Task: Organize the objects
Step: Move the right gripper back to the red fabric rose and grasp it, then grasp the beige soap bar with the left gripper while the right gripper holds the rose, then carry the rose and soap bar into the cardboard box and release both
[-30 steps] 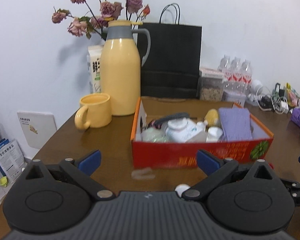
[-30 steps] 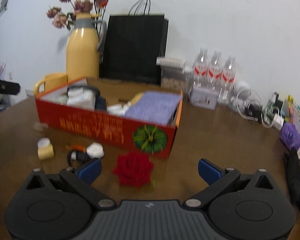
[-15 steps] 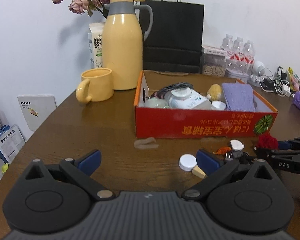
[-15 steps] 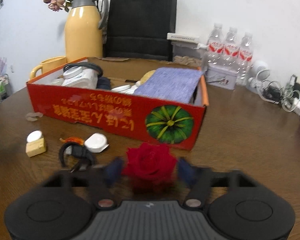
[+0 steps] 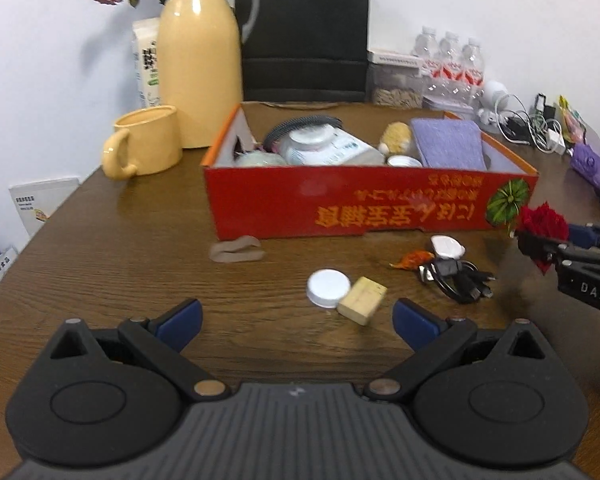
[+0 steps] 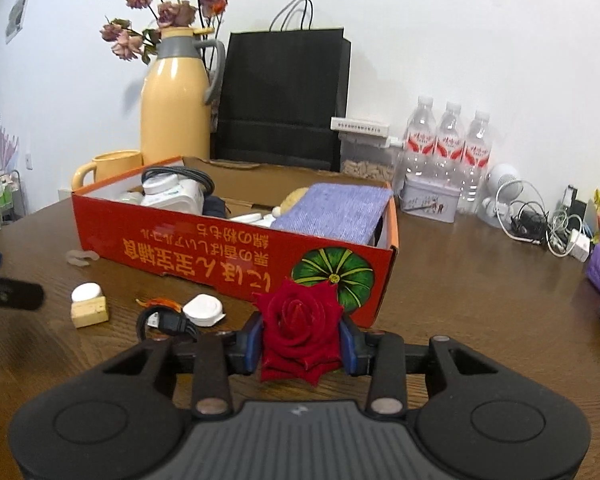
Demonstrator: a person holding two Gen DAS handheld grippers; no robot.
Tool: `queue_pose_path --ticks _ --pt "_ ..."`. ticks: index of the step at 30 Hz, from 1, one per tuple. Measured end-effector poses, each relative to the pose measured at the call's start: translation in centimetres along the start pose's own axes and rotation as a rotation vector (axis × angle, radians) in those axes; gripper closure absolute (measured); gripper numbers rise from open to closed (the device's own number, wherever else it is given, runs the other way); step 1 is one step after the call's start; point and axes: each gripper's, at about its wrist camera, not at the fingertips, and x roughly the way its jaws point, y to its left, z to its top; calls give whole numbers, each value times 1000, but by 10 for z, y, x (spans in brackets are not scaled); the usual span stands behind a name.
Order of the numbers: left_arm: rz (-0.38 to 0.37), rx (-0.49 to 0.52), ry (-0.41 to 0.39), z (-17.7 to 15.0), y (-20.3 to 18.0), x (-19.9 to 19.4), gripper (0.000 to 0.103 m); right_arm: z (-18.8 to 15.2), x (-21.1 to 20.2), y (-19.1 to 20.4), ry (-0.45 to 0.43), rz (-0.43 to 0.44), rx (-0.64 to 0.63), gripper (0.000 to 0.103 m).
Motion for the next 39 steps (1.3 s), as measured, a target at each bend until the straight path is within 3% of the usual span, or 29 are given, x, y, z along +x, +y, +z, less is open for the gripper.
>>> queue_pose_path --ticks 2,4,7,15,18,27,35,39 --pt "-11 14 2 -3 -7 5 1 -1 -4 2 -11 -1 -8 66" --pt "-16 21 12 -4 -13 10 9 -1 -6 4 -17 0 -13 66" --pt "-30 15 34 -5 -18 17 35 -2 -7 4 -24 0 -15 66" --pt "-37 -2 35 1 -27 33 40 -3 -9 6 -35 1 -22 66" --pt "-22 9 13 2 -31 36 52 -3 -10 7 -36 1 -25 66" --pt "-47 18 -39 -6 -33 27 54 -3 -13 8 -51 0 -33 66" --pt "-54 -3 -23 -7 -29 29 52 -3 -14 7 -53 -2 -32 65" --pt "-36 -1 -16 -9 -29 27 39 -4 -14 7 -54 -3 -31 65"
